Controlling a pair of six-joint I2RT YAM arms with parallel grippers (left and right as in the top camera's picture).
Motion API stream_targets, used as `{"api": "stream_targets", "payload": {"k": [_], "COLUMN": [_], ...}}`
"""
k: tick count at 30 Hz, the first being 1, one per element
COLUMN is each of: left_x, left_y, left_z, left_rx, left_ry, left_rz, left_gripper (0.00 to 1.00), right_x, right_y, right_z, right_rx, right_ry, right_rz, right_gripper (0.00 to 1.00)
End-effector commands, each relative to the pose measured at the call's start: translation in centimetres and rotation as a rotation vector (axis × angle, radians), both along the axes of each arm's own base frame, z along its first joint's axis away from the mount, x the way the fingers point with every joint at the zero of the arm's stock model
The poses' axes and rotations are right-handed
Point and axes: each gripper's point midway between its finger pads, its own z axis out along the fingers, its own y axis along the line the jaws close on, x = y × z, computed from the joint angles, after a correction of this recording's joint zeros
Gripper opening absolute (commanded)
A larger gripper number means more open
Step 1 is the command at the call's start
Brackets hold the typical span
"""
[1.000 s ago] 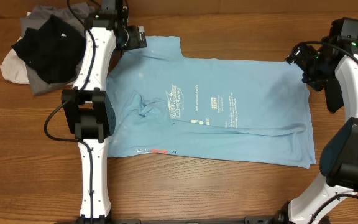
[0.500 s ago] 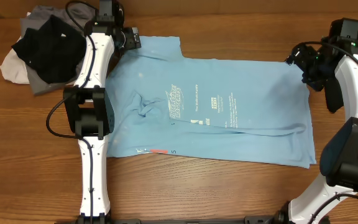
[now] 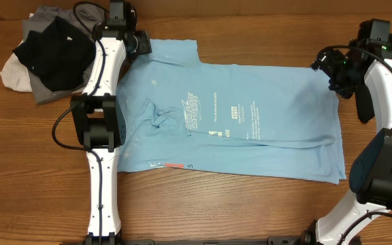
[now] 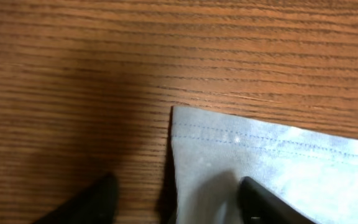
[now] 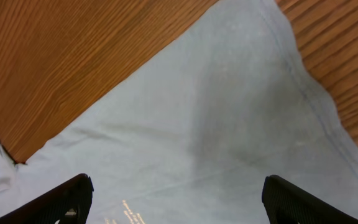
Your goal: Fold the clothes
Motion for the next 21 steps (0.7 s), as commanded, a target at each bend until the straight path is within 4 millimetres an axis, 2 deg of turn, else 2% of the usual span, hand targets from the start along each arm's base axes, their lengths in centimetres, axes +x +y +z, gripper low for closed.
{"api": "stream_targets", "payload": {"k": [1,4,8,11,13,17,21], "left_x": [0.1,0.1,0.2,0.4,0.4,0.4,0.5], "left_y": [-0.6,-0.7,-0.8,-0.9,-1.1,-1.7,-2.3], "left_z": [-1.0,-1.0,-1.0,-0.9,-0.8,-0.8,-0.7], "left_rx": [0.02,0.023,0.028,0.029,0.029,0.03,0.029], "left_ry": [0.006,0.005,0.0,-0.012,-0.014,-0.015,-0.025], "left_rz": [-0.046,-0.049,-0.052,-0.053,-0.056,-0.065,-0.074], "left_gripper": [0.53,0.37,0.06,0.04,0.04,0.04,0.04], "right_x": [0.3,0.7,2.3,3.2,3.3,4.0,5.0], "right_y": [-0.6,-1.5,-3.5,-3.5,-3.9,-5.1,-5.3], "right_z": [0.4,0.5,1.3,1.7,1.1,-1.8,-4.3], "right_rx": [-0.06,-0.12,-0.225,-0.26,-0.285,-0.315,-0.299], "right_ry": [-0.018,-0.033,-0.094,-0.137,-0.123,-0.083,-0.053], "right_rz": [0.028,0.045,0.002,0.078,0.086,0.057,0.07], "right_gripper": [0.91,0.91,0.92,0.96,0.96,0.96,0.96]}}
